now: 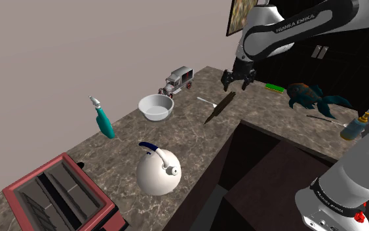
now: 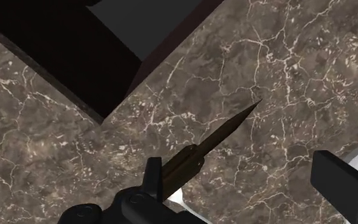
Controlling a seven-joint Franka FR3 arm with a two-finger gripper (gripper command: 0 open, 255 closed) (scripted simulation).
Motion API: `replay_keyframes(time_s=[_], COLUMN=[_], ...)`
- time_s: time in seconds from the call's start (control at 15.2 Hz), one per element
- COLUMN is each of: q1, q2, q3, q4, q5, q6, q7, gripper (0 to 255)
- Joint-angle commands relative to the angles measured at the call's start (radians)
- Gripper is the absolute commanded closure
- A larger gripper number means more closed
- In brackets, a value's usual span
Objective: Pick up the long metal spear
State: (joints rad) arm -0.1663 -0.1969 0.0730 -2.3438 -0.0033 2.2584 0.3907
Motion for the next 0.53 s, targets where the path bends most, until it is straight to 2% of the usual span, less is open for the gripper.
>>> replay_keyframes(time_s=[0.0,0.46], q1=[-0.013,-0.049], q2=[0.076,0.324], q3=[-0.006,-0.039], q4=[0.028,0.145], q5=[0.012,0.079], q6=[0.053,0.201], q7=[0.049,0.181], gripper=[0,0])
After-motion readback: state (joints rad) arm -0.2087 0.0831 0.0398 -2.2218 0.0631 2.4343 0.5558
